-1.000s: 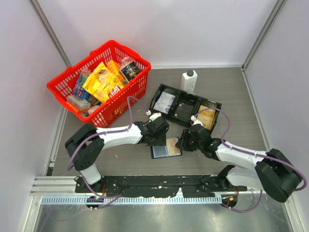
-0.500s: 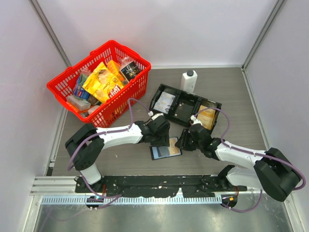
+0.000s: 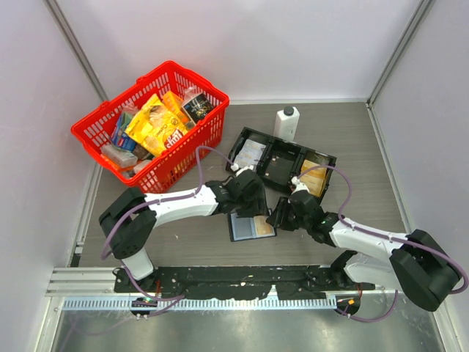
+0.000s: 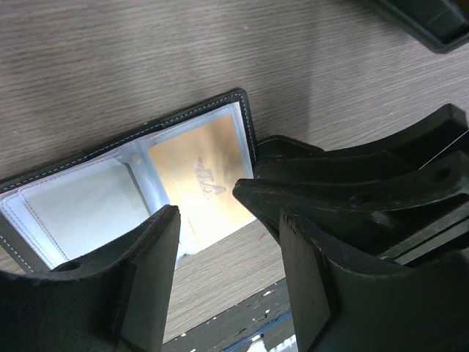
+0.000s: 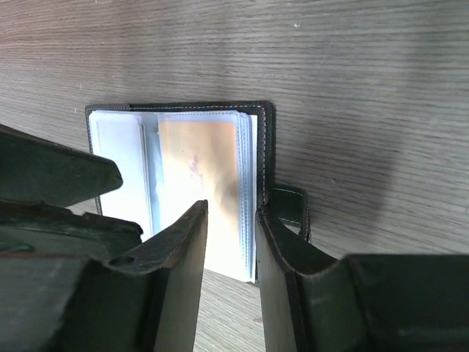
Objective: Take the credit cards out of the card holder
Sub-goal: Remove the credit card from the card holder.
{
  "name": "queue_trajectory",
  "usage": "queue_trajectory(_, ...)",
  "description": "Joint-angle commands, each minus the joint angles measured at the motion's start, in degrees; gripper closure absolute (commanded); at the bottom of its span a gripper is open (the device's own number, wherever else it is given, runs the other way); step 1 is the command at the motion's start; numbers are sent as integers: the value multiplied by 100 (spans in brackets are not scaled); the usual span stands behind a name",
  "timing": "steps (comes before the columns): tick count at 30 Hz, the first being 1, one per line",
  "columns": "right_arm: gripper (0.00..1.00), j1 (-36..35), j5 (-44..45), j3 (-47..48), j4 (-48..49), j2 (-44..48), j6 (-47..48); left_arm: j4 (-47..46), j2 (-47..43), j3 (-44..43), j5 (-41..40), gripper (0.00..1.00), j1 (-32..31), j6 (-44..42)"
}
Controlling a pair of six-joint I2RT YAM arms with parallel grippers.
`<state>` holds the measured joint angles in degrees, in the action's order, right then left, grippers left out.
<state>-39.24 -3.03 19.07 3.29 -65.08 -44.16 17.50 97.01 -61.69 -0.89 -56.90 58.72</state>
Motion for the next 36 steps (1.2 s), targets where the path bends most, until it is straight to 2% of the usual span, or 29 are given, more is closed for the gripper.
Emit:
queue_trajectory(1,62,-4,171,-132,-48,267,-84,253,-384,-221,-480,39,-31,-71)
queue_trajectory(2,62,-4,171,-140,-48,268,-93,411,-463,-151,-718,34,-31,-71)
queue_trajectory(4,62,-4,162,-123,-30,163,-93,649,-630,-2,-1245,31,-14,-80)
queue_trajectory(8,62,4,118,-44,-13,-92,-93,983,-622,148,-1555,25,21,-98)
queue_trajectory(19,62,-4,83,-26,31,-242,-93,922,-218,254,-1520,25,30,-62)
queue_trajectory(36,62,-4,4,-17,111,-400,-75,712,55,158,-887,24,-14,26)
